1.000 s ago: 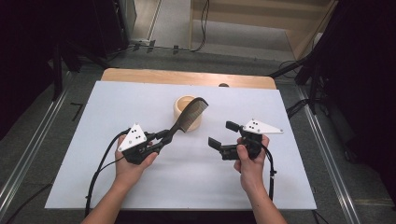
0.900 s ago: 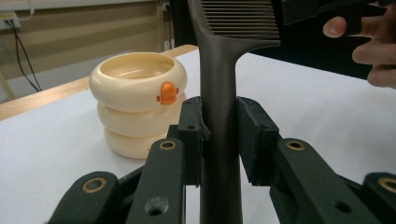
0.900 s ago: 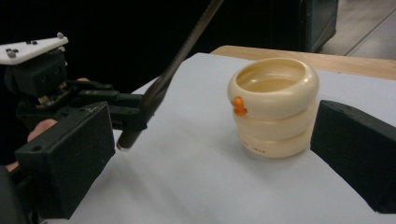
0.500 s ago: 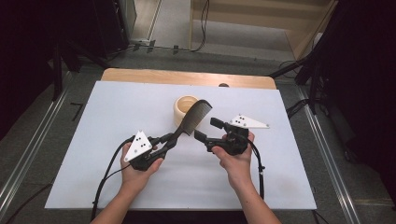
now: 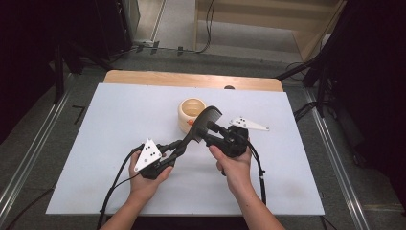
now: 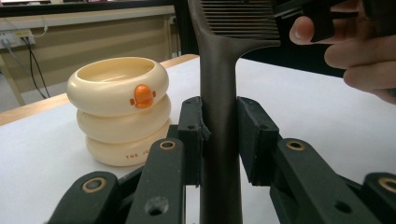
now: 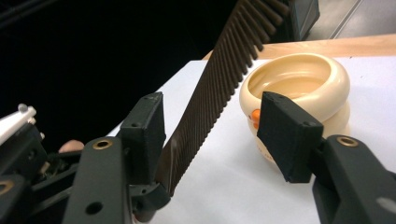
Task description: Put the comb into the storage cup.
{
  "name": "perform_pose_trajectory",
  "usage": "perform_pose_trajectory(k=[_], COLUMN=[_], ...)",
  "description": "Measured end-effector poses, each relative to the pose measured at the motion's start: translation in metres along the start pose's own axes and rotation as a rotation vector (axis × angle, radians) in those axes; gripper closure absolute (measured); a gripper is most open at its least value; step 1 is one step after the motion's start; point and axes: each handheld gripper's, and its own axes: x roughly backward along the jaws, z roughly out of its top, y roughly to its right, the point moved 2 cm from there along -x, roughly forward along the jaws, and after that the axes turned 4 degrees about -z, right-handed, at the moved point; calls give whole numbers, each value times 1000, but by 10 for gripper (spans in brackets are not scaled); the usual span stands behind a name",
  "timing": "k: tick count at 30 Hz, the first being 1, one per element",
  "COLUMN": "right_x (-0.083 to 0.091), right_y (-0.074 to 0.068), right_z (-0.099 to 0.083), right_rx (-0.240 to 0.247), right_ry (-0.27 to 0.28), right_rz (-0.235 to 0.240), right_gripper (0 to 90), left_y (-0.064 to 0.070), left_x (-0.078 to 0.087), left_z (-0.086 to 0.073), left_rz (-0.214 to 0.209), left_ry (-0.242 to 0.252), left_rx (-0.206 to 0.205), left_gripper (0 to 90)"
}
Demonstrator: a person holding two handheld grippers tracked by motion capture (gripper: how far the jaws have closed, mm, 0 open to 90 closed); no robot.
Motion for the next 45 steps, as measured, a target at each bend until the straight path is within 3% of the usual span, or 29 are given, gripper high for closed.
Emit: perform_pose_trajectory(k=[7, 11, 19, 25, 27, 28, 30, 31, 36, 39, 45], right_x=[-4, -5, -8, -8, -7, -7, -6, -5, 1, 4, 6], right_y=[1, 3, 3, 4, 4, 5, 2, 2, 2, 3, -1], right_z=[-2, -2, -4, -5, -5, -5, -4, -4, 0, 1, 3], right_rx=[-27, -65, -83, -104, -140, -152, -116, -101, -75, -49, 13], right_ry=[1, -3, 3, 1, 0, -3, 4, 12, 42, 58, 75], right_rz=[-6, 23, 26, 54, 98, 121, 89, 95, 95, 94, 101], right_gripper=[514, 559, 663, 784, 832, 843, 845, 846, 846, 845, 845], left_y=[4, 5, 8, 8, 7, 7, 7, 6, 0, -4, -10], left_x=[-2, -3, -5, -6, -8, -7, -7, -7, -3, 0, 8], left_z=[-2, -2, -4, -5, -6, -7, -6, -6, -6, -8, -11], left_rz=[5, 13, 11, 16, 3, -7, -14, -21, -17, -14, -8], left_ry=[-2, 0, -8, -15, -22, -21, -16, -16, -28, -35, -37], left_rx=[-10, -16, -27, -18, -2, 0, 14, 25, 90, 126, 144], left_gripper=[726, 726, 726, 724, 721, 707, 627, 583, 280, 146, 108])
